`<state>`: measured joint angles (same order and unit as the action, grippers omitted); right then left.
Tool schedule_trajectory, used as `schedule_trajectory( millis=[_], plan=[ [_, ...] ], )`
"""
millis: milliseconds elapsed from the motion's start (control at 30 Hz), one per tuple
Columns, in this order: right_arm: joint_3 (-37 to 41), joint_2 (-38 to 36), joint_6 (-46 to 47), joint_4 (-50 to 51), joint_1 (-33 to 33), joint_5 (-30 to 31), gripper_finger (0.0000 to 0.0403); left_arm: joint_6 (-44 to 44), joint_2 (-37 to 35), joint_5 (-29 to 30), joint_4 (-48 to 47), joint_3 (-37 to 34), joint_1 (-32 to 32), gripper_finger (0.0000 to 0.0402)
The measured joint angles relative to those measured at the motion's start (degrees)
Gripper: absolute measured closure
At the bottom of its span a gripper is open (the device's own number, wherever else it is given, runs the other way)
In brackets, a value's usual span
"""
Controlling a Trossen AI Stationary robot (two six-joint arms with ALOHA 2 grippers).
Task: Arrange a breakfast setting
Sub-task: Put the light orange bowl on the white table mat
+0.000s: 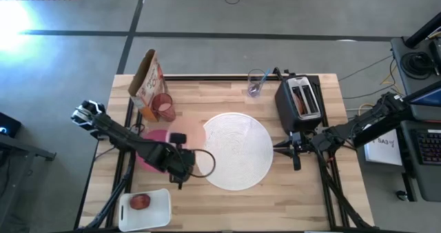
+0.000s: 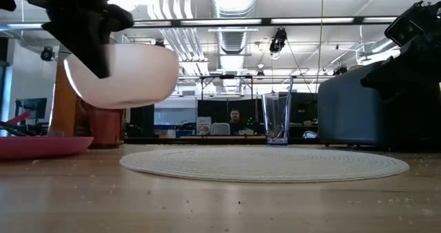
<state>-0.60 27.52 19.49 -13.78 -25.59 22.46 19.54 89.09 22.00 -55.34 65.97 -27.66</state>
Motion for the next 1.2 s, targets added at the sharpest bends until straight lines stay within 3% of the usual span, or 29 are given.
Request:
schedule_trajectory(
  millis=[367,833,1200],
  plan=[
    [0.0,0.0,0.0,0.0,0.0,0.0,0.0339,-22.6,11.5,-0.6,12.8,5.2,0.6,0.0401],
    [0.0,0.0,0.0,0.0,0.0,0.0,0.0339,-46.1,25.3,-11.2,11.6,22.9,5.2,0.0402],
    [0.0,0.0,0.0,0.1,0.0,0.0,0.0339,-56.1,28.3,-18.0,12.5,25.8,9.0,0.0402]
  ],
)
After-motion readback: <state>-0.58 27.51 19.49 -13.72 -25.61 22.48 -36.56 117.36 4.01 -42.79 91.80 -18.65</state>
